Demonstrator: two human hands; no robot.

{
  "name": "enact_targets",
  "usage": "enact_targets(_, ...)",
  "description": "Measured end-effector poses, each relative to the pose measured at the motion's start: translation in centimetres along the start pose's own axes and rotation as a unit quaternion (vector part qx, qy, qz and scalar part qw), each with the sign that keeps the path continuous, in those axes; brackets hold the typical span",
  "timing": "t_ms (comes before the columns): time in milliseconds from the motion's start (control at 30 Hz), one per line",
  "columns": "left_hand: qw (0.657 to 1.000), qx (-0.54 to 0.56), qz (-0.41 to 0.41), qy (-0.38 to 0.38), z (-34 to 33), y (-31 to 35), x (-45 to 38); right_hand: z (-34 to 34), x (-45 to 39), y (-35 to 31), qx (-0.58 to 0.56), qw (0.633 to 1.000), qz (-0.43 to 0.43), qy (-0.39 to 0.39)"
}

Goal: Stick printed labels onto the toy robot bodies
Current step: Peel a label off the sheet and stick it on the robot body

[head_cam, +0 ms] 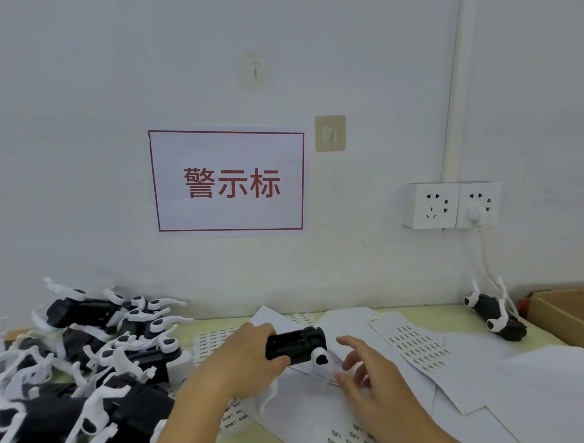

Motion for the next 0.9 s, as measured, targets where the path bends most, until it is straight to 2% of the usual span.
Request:
enact_targets(300,0.998,-0.029,-0.042,-0.025,-1.5,1.4,-0.7,3.1,-0.8,0.7,-0.128,0.985,-0.096,0.069)
enact_targets(400,0.999,-0.030,-0.035,-0.027,-1.4,1.1,-0.8,5.8,-1.5,1.3,-0.135,0.977,-0.127,0.104)
enact_targets(533,0.999,-0.034,-0.033,-0.024,-1.3,0.9,-0.9,9.7,-1.9,3.4,-0.074,0.974,-0.181,0.111)
enact_targets(600,0.999,-0.036,-0.032,-0.023,-1.4,0.9,-1.0,11.3,-1.6,5.4,0.021,0.966,-0.243,0.088)
enact_targets(667,0.999,-0.037,-0.031,-0.022,-1.4,0.9,-1.0,12.1,-0.9,7.5,0.143,0.938,-0.316,0.033)
enact_targets(733,0.999,-0.035,-0.030,-0.021,-1.3,0.8,-1.0,12.4,-0.5,8.6,0.218,0.911,-0.351,-0.007)
enact_targets(900,0.999,-0.038,-0.030,-0.024,-1.2,1.0,-0.7,12.5,-0.1,8.9,0.224,0.904,-0.364,0.000)
Point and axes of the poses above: each hand's wrist, its own x-axis away from the middle knuckle, its own z-axis out of the back of the hand, y = z × x, the point moved 7 cm from there along -x, towards the middle knuckle, and after that the axes turned 3 degrees about -z, right-handed, at the moved point
